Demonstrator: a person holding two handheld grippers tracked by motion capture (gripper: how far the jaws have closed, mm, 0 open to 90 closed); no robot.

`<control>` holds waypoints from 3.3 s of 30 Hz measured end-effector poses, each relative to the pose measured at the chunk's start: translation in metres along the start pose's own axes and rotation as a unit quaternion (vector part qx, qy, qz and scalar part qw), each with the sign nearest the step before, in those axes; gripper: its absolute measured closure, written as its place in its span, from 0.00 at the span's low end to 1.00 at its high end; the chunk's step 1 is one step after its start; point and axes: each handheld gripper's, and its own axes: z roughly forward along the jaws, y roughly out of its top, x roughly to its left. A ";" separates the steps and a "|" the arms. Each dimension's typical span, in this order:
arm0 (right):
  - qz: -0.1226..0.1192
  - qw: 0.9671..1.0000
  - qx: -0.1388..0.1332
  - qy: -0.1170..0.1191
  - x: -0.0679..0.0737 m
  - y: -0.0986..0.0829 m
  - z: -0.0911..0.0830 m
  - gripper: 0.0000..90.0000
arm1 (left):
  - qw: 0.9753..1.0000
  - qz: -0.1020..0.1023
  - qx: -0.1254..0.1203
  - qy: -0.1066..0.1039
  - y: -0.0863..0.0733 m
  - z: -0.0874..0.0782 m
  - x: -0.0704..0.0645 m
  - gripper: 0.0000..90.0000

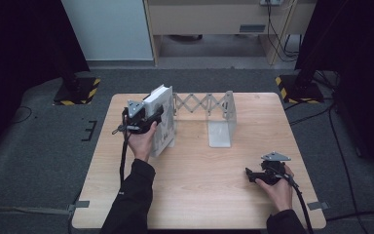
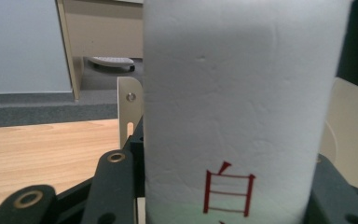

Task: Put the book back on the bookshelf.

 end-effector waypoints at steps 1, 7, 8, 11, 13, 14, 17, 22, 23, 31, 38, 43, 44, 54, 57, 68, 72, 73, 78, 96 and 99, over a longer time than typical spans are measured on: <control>-0.001 1.000 0.000 0.000 0.000 0.000 0.000 0.07 | 1.000 -0.001 -0.001 0.001 -0.003 0.002 -0.001 0.58; 0.000 1.000 0.000 0.000 0.000 0.000 0.000 0.07 | 1.000 0.019 -0.014 -0.002 -0.012 -0.003 -0.006 0.58; 0.000 1.000 0.000 0.000 0.000 0.000 0.000 0.07 | 1.000 0.022 -0.012 -0.004 -0.013 -0.004 -0.006 0.57; 0.000 1.000 0.000 0.000 0.000 0.000 0.000 0.07 | 0.999 0.036 -0.007 -0.009 -0.017 -0.010 -0.007 0.57; 0.000 1.000 0.000 0.000 0.000 0.000 0.000 0.07 | 0.999 0.041 -0.011 -0.009 -0.023 -0.016 -0.008 0.57; 0.000 1.000 0.000 0.000 0.000 0.000 0.000 0.07 | 0.999 0.047 -0.013 -0.009 -0.026 -0.019 -0.009 0.57; 0.000 1.000 0.000 0.000 0.000 0.000 0.000 0.07 | 0.998 0.057 -0.002 -0.018 -0.035 -0.029 -0.008 0.57; 0.000 1.000 0.000 0.000 0.000 0.000 0.000 0.07 | 0.998 0.056 0.009 -0.020 -0.045 -0.038 -0.005 0.57; 0.000 1.000 0.000 -0.001 0.000 0.000 0.000 0.07 | 0.998 0.056 0.006 -0.024 -0.047 -0.040 -0.004 0.57; 0.001 1.000 0.001 0.000 0.000 0.000 0.000 0.06 | 0.998 0.055 -0.019 -0.024 -0.056 -0.041 -0.008 0.56; -0.005 1.000 0.002 0.004 0.001 0.000 0.000 0.06 | 0.998 0.057 -0.032 -0.004 -0.059 -0.040 -0.011 0.57; -0.005 1.000 0.002 0.004 0.001 0.000 0.001 0.06 | 0.998 0.051 -0.044 0.007 -0.059 -0.033 -0.015 0.57; -0.005 1.000 0.002 0.004 0.001 0.000 0.001 0.06 | 0.997 0.054 -0.047 0.008 -0.060 -0.031 -0.016 0.57; -0.005 1.000 0.003 0.005 0.001 0.001 0.001 0.05 | 0.997 0.051 -0.059 0.024 -0.058 -0.015 -0.016 0.57; -0.005 1.000 0.003 0.005 0.001 0.001 0.001 0.05 | 0.997 0.046 -0.059 0.029 -0.057 -0.015 -0.013 0.57; -0.007 1.000 0.002 0.006 0.001 0.001 0.002 0.05 | 0.996 0.047 -0.061 0.038 -0.053 -0.001 -0.014 0.57; -0.005 1.000 0.002 0.005 0.002 0.001 0.002 0.05 | 0.996 0.060 -0.053 0.026 -0.055 -0.004 -0.013 0.55; -0.006 1.000 0.002 0.006 0.001 0.001 0.002 0.05 | 0.996 0.065 -0.047 0.024 -0.056 -0.006 -0.012 0.54; -0.006 1.000 0.003 0.008 0.002 0.002 0.002 0.05 | 0.997 0.076 -0.001 0.007 -0.071 -0.016 -0.007 0.47; -0.006 1.000 0.003 0.008 0.002 0.002 0.002 0.05 | 0.997 0.064 0.016 0.027 -0.097 -0.023 -0.014 0.58; -0.007 1.000 0.003 0.009 0.002 0.002 0.002 0.05 | 0.998 0.060 0.015 0.034 -0.096 -0.020 -0.015 0.58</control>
